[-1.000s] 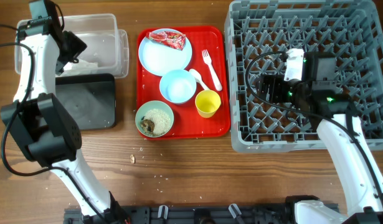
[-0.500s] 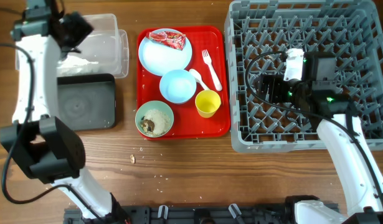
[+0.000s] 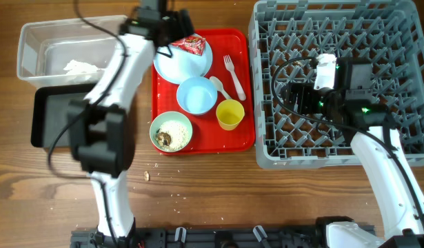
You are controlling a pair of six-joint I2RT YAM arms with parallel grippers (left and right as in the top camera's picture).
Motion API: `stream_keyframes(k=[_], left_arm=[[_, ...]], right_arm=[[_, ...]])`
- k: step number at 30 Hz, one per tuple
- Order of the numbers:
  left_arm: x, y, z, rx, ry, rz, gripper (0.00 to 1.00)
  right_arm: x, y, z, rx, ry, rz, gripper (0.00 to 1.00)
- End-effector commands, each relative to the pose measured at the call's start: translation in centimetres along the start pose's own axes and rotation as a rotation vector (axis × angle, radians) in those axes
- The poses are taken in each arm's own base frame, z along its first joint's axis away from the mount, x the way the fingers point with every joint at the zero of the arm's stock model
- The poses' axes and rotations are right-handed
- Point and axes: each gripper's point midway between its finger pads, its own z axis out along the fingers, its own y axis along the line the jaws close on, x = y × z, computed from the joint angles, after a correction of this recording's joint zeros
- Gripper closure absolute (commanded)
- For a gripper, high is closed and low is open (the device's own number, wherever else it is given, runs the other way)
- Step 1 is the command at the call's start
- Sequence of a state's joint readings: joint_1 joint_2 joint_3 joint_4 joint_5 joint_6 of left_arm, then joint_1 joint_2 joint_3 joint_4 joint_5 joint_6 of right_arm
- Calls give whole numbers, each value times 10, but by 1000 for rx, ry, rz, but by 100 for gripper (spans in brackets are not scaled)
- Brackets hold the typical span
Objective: Sort waste into correct bins and load items into the dishwasher rack
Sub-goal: 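Move the left gripper to the red candy wrapper and grasp it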
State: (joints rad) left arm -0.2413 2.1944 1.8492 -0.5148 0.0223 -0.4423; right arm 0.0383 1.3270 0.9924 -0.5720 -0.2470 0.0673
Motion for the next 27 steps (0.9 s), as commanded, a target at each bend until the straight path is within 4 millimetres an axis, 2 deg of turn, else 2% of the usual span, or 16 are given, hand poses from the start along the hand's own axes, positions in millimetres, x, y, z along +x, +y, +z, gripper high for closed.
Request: stream_keyframes(k=[1,3,6,10,12,14,16,19,22,27], left_arm=[[31,4,61,-23,18,44,0],[41,4,84,-17,17,50,0],[51,7,99,-17,22,50,1],[54,11,104,-29,21,25,3],[54,13,105,-37,19,18,10],[54,12,105,-37,19,19,24],[54,13,105,-37,20,19,33],[57,14,105,-43,29,19,42],[61,17,104,-54,49,19,42],[77,28,102,-94,116,14,32]], right_arm=[[-7,2,-1,-16,-11,14,0],[-7,2,0,-16,-10,14,0],[-7,2,0,-16,-10,14,0],[-7,2,-1,-16,-11,14,0],[-7,2,-1,-16,-11,13,0],[-7,2,-1,-16,-11,14,0],[-7,2,-1,-16,-11,14,0],[-7,2,-1,-16,-11,14,0],[-8,2,-1,-16,-13,13,0],[-8,2,-1,-16,-13,13,0]])
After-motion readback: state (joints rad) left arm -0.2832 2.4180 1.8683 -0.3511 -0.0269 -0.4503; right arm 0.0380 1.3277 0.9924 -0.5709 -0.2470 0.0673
